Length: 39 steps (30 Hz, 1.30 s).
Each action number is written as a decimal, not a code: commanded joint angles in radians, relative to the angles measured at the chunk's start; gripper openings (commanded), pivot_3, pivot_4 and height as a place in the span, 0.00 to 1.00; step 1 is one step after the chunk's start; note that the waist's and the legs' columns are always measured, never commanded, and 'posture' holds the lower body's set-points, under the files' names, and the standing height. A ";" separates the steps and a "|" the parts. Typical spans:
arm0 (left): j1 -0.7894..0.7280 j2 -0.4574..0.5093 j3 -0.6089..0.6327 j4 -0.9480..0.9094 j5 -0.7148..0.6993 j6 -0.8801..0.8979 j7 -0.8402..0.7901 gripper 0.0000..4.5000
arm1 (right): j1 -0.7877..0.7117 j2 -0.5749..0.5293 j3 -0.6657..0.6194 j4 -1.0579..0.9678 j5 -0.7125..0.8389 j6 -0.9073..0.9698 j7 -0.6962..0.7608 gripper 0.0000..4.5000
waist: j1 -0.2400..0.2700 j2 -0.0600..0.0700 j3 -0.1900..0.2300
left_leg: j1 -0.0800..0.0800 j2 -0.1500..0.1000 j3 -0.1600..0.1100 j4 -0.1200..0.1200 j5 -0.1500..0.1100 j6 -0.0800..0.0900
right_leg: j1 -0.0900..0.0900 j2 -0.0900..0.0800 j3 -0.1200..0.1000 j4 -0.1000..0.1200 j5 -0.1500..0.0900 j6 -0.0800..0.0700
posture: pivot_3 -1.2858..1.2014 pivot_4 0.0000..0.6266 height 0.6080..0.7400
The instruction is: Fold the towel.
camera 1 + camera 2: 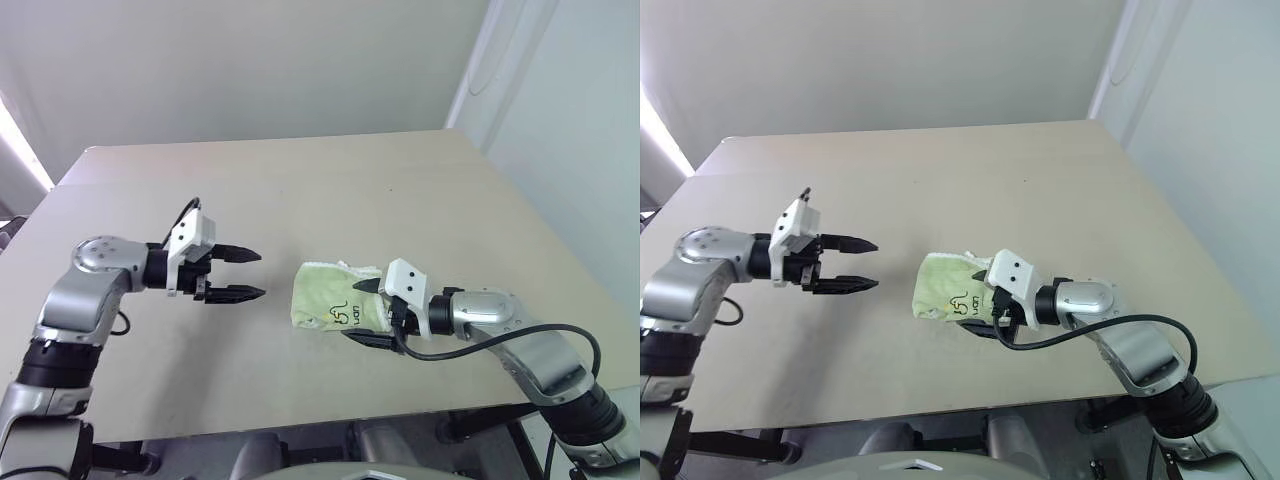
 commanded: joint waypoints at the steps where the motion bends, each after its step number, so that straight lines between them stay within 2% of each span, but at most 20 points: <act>1: 0.031 0.059 0.043 -0.075 -0.039 0.052 0.004 0.80 | -0.005 0.000 0.040 0.032 -0.065 -0.087 0.021 1.00 | 0.001 0.000 0.000 | 0.000 0.000 0.000 0.000 0.000 0.000 | 0.000 0.000 0.000 0.000 0.000 0.000 | 0.52 0.00 0.79; 3: 0.076 0.086 0.041 -0.087 -0.039 0.051 -0.003 0.80 | 0.000 0.007 0.067 0.083 -0.109 -0.142 0.023 1.00 | -0.001 0.000 0.000 | 0.000 0.000 0.000 0.000 0.000 0.000 | 0.000 0.000 0.000 0.000 0.000 0.000 | 0.52 0.00 0.79; 7: 0.123 0.081 0.038 -0.116 -0.051 0.051 0.031 0.80 | -0.010 0.041 0.088 0.135 -0.153 -0.202 0.016 1.00 | -0.001 -0.001 0.001 | 0.000 0.000 0.000 0.000 0.000 0.000 | 0.000 0.000 0.000 0.000 0.000 0.000 | 0.52 0.00 0.79; 14: 0.116 0.060 0.024 -0.130 -0.060 0.065 0.068 0.80 | -0.058 0.048 0.156 0.280 -0.316 -0.269 0.003 1.00 | 0.000 -0.001 0.000 | 0.000 0.000 0.000 0.000 0.000 0.000 | 0.000 0.000 0.000 0.000 0.000 0.000 | 0.52 0.00 0.79; 18: 0.113 0.066 0.014 -0.127 -0.052 0.059 0.069 0.80 | -0.092 0.075 0.159 0.339 -0.358 -0.268 -0.023 1.00 | -0.005 -0.002 0.000 | 0.002 0.000 0.000 0.000 0.000 0.000 | 0.000 0.000 0.000 0.001 0.000 0.000 | 0.52 0.00 0.79; 31: 0.064 0.050 -0.002 -0.106 -0.061 0.081 0.108 0.81 | -0.104 0.093 0.154 0.381 -0.412 -0.296 -0.028 0.03 | -0.015 -0.003 -0.001 | 0.003 0.000 0.000 0.001 0.002 -0.003 | 0.002 0.000 0.000 0.002 0.001 0.000 | 0.52 0.00 0.79; 35: 0.047 0.044 -0.019 -0.061 -0.039 0.055 0.097 0.81 | -0.118 0.112 0.107 0.349 -0.374 -0.273 -0.036 0.01 | -0.022 -0.003 -0.001 | 0.002 0.000 0.000 0.001 0.002 -0.003 | 0.002 0.000 0.000 0.002 0.001 0.000 | 0.52 0.00 0.79; 38: 0.039 0.039 -0.027 -0.024 -0.026 0.029 0.084 0.81 | -0.126 0.121 0.031 0.269 -0.279 -0.221 -0.003 0.01 | -0.022 -0.002 0.000 | 0.002 0.000 0.000 0.001 0.002 -0.003 | 0.002 0.000 0.000 0.002 0.001 0.000 | 0.52 0.00 0.79; 39: 0.034 0.037 -0.029 -0.011 -0.024 0.023 0.080 0.81 | -0.147 0.138 -0.032 0.227 -0.205 -0.171 0.000 0.01 | -0.022 -0.002 0.000 | 0.002 0.000 0.000 0.001 0.002 -0.003 | 0.002 0.000 0.000 0.002 0.001 0.000 | 0.52 0.00 0.79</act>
